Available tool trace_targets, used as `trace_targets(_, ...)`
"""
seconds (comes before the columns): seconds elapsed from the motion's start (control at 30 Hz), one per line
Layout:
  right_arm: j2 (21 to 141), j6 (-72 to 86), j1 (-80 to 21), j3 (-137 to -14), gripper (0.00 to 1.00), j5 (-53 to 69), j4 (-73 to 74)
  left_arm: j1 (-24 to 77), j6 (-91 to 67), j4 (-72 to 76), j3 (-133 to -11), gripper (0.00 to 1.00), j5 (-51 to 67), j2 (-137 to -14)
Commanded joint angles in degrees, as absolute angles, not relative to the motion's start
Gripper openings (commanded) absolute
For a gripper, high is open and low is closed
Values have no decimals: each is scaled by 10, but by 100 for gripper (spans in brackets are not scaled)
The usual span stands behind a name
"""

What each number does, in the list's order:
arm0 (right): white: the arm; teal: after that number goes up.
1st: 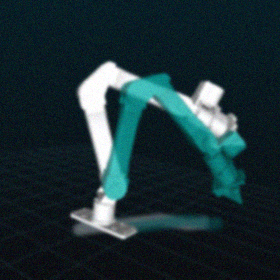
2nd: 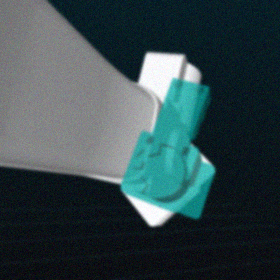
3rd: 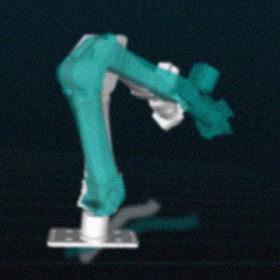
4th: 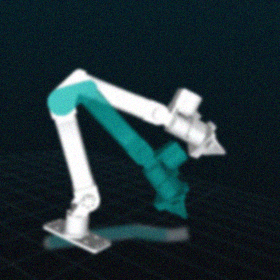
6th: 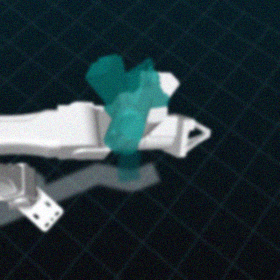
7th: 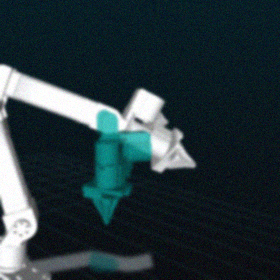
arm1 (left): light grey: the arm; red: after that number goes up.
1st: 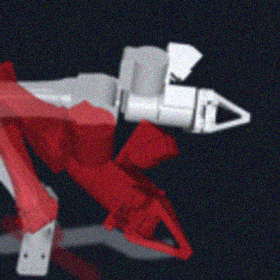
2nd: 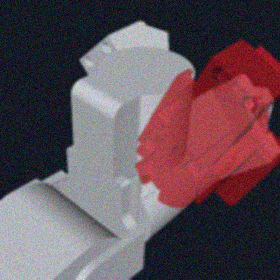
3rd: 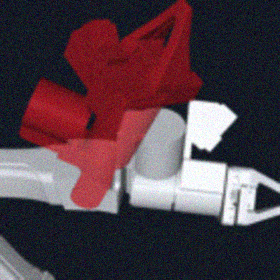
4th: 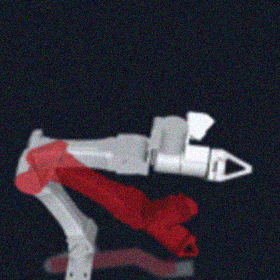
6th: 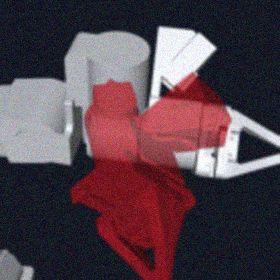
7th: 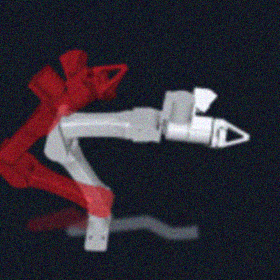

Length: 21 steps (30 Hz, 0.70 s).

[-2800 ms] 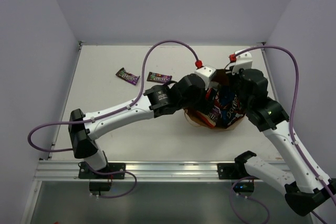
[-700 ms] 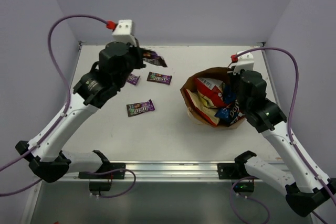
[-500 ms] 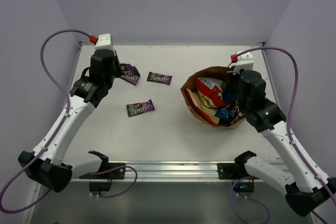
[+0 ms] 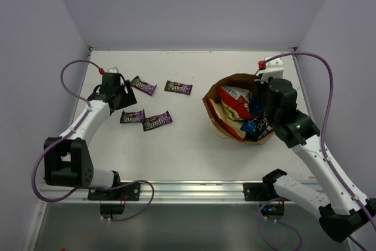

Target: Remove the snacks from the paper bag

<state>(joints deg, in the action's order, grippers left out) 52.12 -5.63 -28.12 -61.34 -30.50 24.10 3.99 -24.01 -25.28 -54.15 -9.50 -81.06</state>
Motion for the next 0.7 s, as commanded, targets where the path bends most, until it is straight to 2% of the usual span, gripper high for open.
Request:
trace_targets(0.0,521,-49,-281,-622,0,-309,202,46,-264,-207,-583,82,-10,-739)
trace_targets(0.07,523,-47,-282,-627,0,-308,205,68,-289,-213,-599,89,14,-713)
trace_targets(0.27,525,-44,-282,-645,0,-302,212,289,-357,-224,-706,90,3,-694)
trace_targets(0.4,525,-43,-282,-655,0,-300,217,439,-367,-214,-791,89,-47,-735)
trace_targets(0.67,520,-34,-282,-649,0,-298,215,590,-349,-211,-931,86,-99,-883)
